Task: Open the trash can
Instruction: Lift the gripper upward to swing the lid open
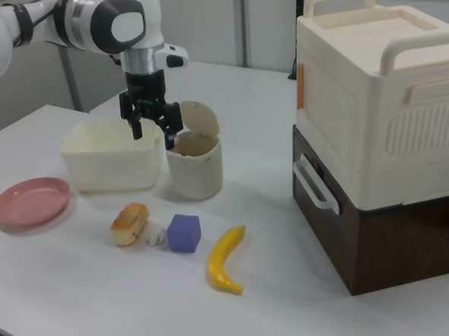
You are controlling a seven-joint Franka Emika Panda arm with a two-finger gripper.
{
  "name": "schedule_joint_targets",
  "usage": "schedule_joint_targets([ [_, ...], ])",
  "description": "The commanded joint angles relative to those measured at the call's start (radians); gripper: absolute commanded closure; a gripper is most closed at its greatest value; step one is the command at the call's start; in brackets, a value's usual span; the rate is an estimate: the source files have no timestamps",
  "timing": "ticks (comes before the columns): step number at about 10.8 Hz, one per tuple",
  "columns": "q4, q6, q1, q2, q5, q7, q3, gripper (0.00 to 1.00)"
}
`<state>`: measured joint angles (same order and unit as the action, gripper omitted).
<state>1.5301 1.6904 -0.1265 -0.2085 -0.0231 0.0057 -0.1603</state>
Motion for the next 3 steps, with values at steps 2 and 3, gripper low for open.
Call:
schedule_joint_targets([
  [2, 0.051, -0.048, -0.007, 0.086, 0.028, 0.062, -0.002, 0.0],
  [3, 0.051, -0.049, -0.004, 0.087, 0.032, 0.062, -0.002, 0.0],
])
